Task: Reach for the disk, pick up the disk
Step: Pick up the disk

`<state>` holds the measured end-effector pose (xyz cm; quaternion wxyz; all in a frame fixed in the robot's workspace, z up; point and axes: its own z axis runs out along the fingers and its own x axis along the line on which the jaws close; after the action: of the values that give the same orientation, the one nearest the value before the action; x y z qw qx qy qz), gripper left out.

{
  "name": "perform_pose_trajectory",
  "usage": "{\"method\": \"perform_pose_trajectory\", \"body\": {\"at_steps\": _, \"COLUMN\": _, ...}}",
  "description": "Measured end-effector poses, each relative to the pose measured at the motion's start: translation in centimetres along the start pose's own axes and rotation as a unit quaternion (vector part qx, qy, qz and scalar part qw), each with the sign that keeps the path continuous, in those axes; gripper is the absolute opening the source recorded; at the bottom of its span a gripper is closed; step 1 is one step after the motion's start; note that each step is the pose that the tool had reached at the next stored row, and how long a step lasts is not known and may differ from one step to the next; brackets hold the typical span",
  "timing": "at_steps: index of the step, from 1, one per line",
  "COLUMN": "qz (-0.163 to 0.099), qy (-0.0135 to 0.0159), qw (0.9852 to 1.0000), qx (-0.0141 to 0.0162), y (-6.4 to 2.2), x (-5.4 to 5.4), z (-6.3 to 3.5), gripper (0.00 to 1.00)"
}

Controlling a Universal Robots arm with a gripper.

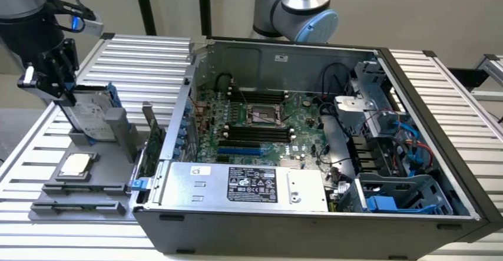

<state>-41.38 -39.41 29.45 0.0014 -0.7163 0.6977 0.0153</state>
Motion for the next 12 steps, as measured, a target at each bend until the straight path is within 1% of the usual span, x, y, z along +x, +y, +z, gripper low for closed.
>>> {"method": "perform_pose_trajectory", "body": {"at_steps": 5, "qz": 0.004, "qy": -0.0001, "qw": 1.0, "qx": 0.0001, "y": 0.02, "x": 0.54, "z": -0.01, "gripper": 0.33}}
{"method": "perform_pose_trajectory", "body": {"at_steps": 12, "qz": 0.005, "qy": -0.0001, "qw": 1.0, "qx": 0.0002, "y": 0.01, "x": 0.58, "z": -0.01, "gripper": 0.33}}
